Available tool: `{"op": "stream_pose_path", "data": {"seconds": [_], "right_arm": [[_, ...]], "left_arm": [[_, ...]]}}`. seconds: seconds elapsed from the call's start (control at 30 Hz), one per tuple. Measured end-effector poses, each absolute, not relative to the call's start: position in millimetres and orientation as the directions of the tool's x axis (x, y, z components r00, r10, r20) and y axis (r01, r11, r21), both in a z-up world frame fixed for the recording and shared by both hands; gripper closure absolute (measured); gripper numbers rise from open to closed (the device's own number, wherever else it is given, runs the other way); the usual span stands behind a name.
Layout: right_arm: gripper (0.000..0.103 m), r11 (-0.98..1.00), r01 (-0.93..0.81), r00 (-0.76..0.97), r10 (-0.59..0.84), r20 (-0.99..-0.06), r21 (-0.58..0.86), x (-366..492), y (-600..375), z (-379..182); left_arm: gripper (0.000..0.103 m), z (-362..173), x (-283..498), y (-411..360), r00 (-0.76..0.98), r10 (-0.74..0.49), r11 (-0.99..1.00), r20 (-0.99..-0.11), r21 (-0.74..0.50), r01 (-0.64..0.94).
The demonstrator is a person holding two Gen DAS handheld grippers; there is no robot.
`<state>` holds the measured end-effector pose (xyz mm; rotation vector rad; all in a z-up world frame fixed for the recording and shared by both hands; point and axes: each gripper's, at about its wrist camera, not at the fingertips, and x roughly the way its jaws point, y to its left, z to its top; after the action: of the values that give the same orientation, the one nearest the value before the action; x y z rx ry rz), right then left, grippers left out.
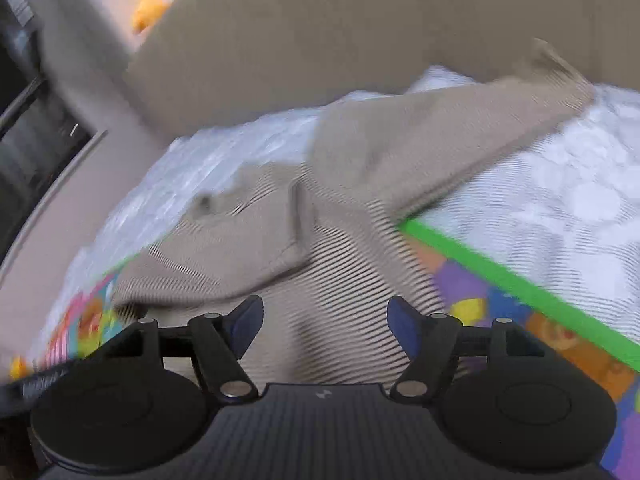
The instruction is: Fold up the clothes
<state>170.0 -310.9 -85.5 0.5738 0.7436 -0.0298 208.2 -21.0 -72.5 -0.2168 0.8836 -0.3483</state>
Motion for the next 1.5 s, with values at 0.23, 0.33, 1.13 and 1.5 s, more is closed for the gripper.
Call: {"op": "stream_pose_path", "data": {"seconds": [0.23,0.33,1.13,1.5], "right_arm": [[0.056,0.779,0.487,0.754,-0.146,-0.641,0.396,198.8,-404.2,-72.8],[0.056,0.775,0.554,0.709,-0.245,-0.661,0.306,224.0,-434.7,-80.3],[0.095,0.874,0.388,0.849,-0.215,-0.483,0.293,250.1,-447.8,-8.5],[0.096,0.994,-0.022,0.934,0.057,-0.352,0.103,244.1,-267.1,119.3]], "left_arm": [[0.009,-80.8,217.5,-4.6,0.583,-0.376,0.927,-0.720,-0.308,0.217],[0.009,-84.1,223.0,5.0,0.575,-0.382,0.921,-0.723,-0.346,0.177],[0.008,-76.2,224.4,-11.8,0.595,-0.381,0.924,-0.707,-0.305,0.229],[0.007,-47.7,230.9,35.8,0.628,-0.400,0.907,-0.668,-0.386,0.167]]}}
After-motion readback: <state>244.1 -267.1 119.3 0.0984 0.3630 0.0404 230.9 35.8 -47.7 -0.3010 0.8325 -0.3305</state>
